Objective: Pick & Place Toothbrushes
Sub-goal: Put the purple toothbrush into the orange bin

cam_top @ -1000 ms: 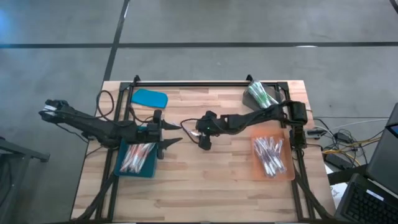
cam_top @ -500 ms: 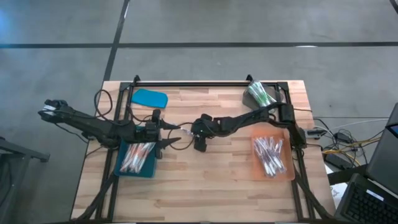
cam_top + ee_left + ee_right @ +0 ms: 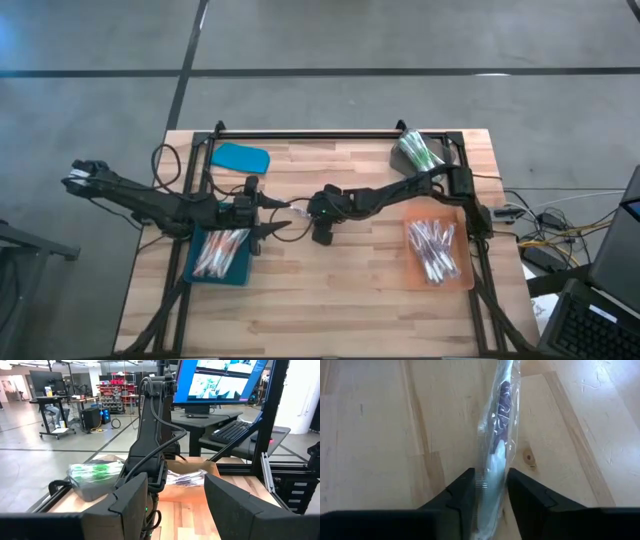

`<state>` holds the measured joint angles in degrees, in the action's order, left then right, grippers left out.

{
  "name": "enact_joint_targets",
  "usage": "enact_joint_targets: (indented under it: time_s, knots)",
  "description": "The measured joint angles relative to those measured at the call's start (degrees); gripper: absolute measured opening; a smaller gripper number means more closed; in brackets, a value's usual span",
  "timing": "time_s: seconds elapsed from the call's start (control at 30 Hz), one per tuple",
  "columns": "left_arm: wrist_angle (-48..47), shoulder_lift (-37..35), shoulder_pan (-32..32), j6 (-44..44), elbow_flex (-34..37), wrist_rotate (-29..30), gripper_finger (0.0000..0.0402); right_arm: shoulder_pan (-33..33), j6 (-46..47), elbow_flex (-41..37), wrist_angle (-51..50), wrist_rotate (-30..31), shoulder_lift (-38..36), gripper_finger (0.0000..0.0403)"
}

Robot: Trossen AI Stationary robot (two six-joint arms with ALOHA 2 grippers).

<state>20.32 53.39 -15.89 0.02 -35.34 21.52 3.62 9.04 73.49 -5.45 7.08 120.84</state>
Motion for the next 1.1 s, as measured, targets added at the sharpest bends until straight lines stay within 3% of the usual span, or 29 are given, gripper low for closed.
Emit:
enact_joint_targets:
  time_s: [0.37, 0.63, 0.9, 1.1]
  knots:
    - [-0.02, 0.0, -0.01, -0.06, 0.01, -0.02, 0.0202, 0.0, -0.27, -0.11, -0.17, -0.37, 0.0, 0.0022]
    - [-0.71, 0.0, -0.01, -0.04, 0.0, -0.02, 0.0202, 0.0, -0.41, -0.11, -0.17, -0.3, 0.0, 0.0039]
    - [-5.13, 0.04, -0.01, -0.07, 0.01, -0.02, 0.0202, 0.02, 1.12, -0.17, -0.64, -0.12, -0.37, 0.0019]
    - [-6.4, 0.04, -0.01, -0.06, 0.01, -0.02, 0.0202, 0.15, 2.83, -0.39, -8.49, 1.13, -3.48, 0.0024]
